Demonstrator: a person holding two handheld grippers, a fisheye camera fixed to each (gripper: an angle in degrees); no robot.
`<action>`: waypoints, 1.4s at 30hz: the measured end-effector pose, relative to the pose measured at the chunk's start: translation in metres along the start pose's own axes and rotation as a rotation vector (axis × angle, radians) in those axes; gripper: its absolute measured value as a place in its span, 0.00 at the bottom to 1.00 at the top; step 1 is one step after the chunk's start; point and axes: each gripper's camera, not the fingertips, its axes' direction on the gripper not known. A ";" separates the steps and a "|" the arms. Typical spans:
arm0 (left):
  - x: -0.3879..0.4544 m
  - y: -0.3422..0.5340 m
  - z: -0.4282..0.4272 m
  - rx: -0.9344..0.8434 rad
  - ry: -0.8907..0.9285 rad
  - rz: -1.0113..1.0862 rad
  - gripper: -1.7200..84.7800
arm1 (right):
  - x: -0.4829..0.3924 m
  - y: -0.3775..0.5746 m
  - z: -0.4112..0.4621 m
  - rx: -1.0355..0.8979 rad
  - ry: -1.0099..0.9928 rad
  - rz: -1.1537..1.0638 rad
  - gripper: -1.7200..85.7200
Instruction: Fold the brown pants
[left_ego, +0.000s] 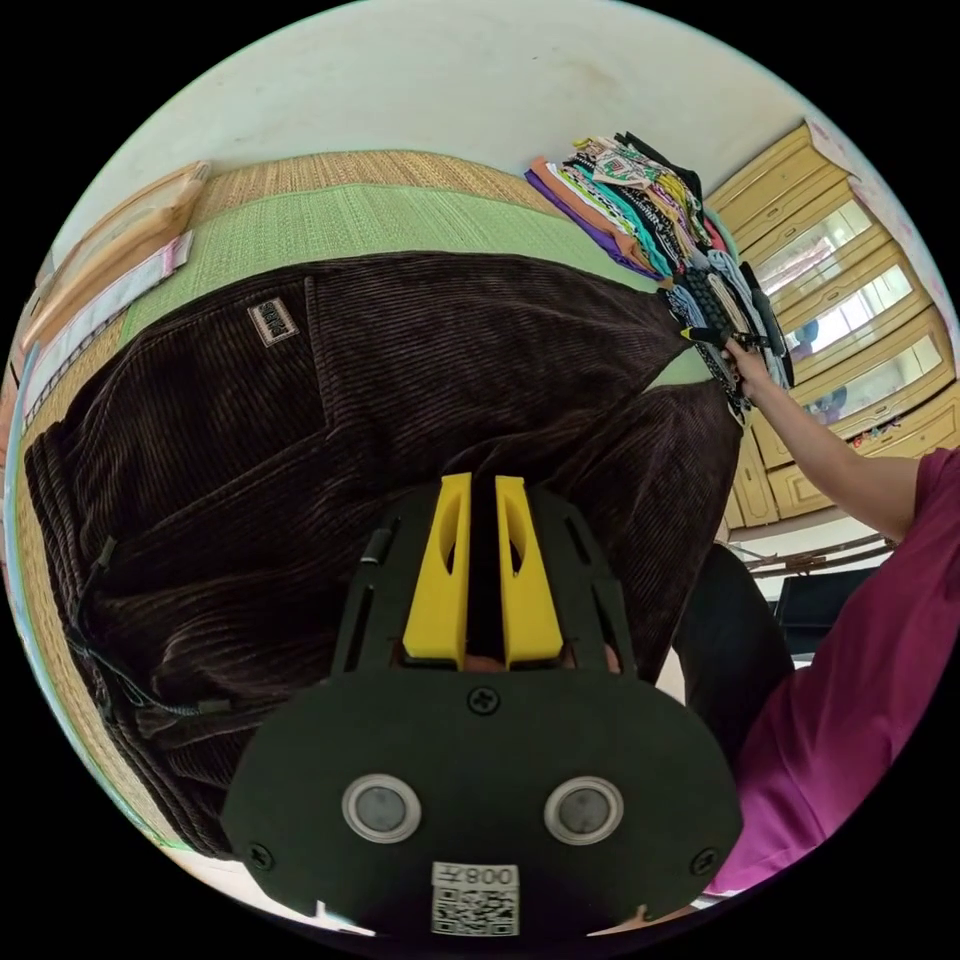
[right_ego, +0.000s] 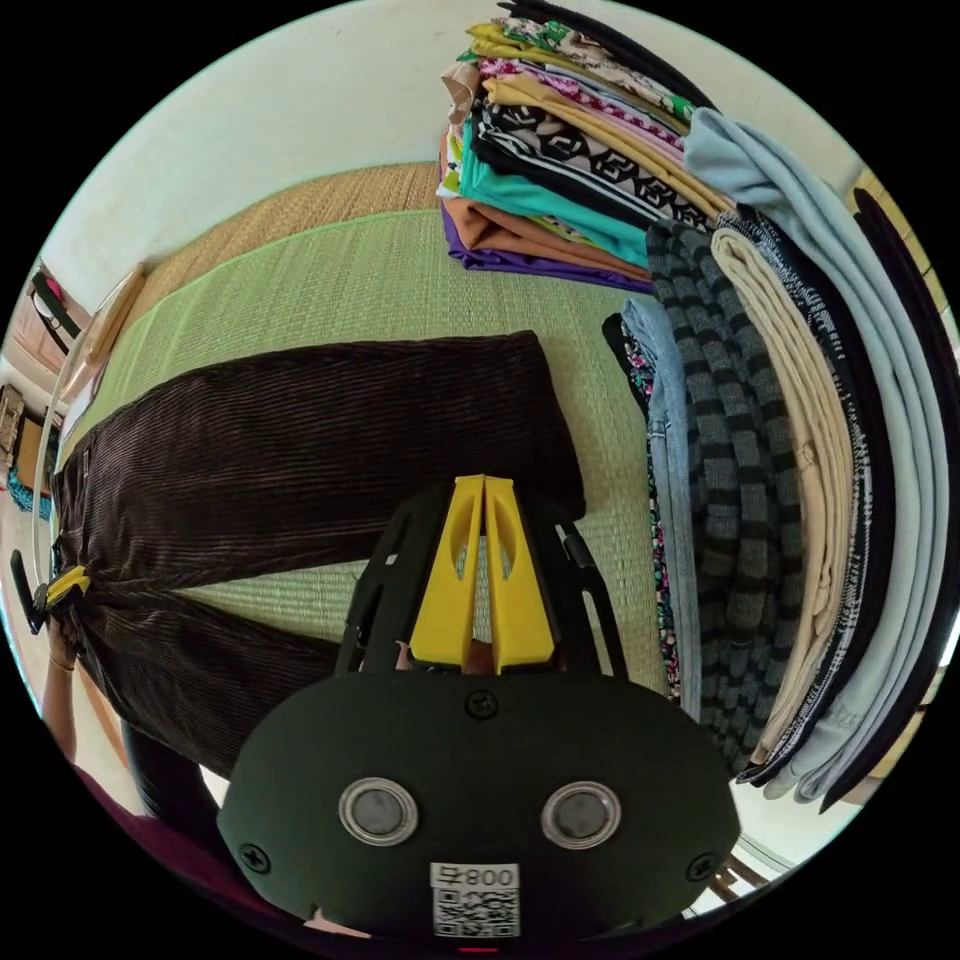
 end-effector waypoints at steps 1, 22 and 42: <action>-0.003 -0.001 0.001 -0.001 -0.005 -0.010 0.08 | 0.001 -0.004 -0.001 0.040 -0.020 0.011 0.02; -0.025 0.033 -0.016 0.047 -0.042 -0.035 0.06 | 0.009 0.148 -0.047 0.027 -0.072 0.180 0.02; -0.099 0.109 -0.122 0.260 -0.202 -0.310 0.09 | -0.319 0.051 -0.132 0.131 -0.455 -0.456 0.02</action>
